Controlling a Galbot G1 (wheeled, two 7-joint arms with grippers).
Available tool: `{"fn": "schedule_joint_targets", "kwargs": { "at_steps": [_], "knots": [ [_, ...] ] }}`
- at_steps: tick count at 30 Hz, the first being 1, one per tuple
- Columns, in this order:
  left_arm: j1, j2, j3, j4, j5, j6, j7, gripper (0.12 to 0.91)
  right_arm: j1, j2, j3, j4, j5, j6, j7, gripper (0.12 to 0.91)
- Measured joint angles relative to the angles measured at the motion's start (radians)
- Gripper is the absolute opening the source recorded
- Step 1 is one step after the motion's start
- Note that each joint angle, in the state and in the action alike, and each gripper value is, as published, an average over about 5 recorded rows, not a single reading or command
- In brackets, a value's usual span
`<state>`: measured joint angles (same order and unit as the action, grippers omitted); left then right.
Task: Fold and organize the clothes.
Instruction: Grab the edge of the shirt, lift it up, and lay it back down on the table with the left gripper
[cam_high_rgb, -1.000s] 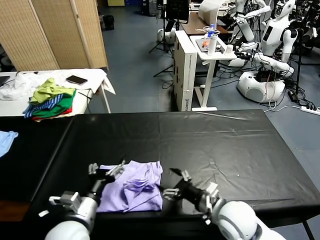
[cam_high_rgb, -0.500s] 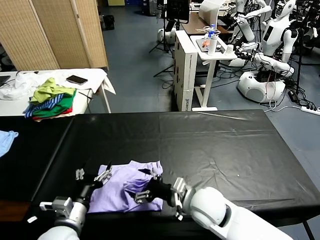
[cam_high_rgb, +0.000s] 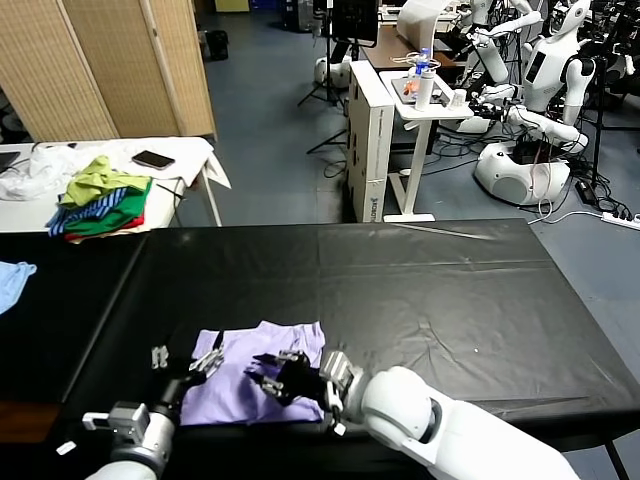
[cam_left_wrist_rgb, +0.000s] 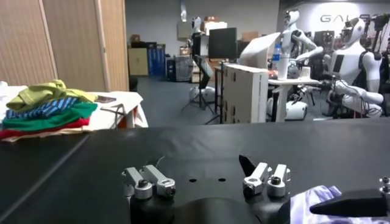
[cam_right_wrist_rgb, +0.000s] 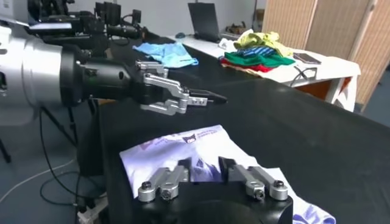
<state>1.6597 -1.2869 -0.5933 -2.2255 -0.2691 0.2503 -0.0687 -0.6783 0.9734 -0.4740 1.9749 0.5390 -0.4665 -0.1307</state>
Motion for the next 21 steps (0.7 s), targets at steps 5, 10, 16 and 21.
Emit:
{"fn": "schedule_joint_targets", "kwargs": {
  "at_steps": [5,10,16,21],
  "knots": [
    [-0.001,-0.001,-0.001,-0.001,0.001,-0.001,-0.001,0.907,-0.015,-0.011,0.011,0.014,-0.002,-0.004,0.006,0.151],
    [-0.002,-0.002,-0.001,0.000,0.003,-0.001,-0.002,0.907,-0.053,-0.033,0.037,0.043,-0.002,-0.006,0.016,0.143],
    [-0.002,-0.001,-0.001,0.000,0.003,-0.003,-0.004,0.907,-0.140,-0.075,0.093,0.098,-0.014,-0.014,0.030,0.142],
    [-0.003,-0.001,-0.001,0.000,0.003,-0.005,-0.005,0.907,-0.225,-0.115,0.148,0.146,-0.025,-0.024,0.044,0.141]
  ]
}}
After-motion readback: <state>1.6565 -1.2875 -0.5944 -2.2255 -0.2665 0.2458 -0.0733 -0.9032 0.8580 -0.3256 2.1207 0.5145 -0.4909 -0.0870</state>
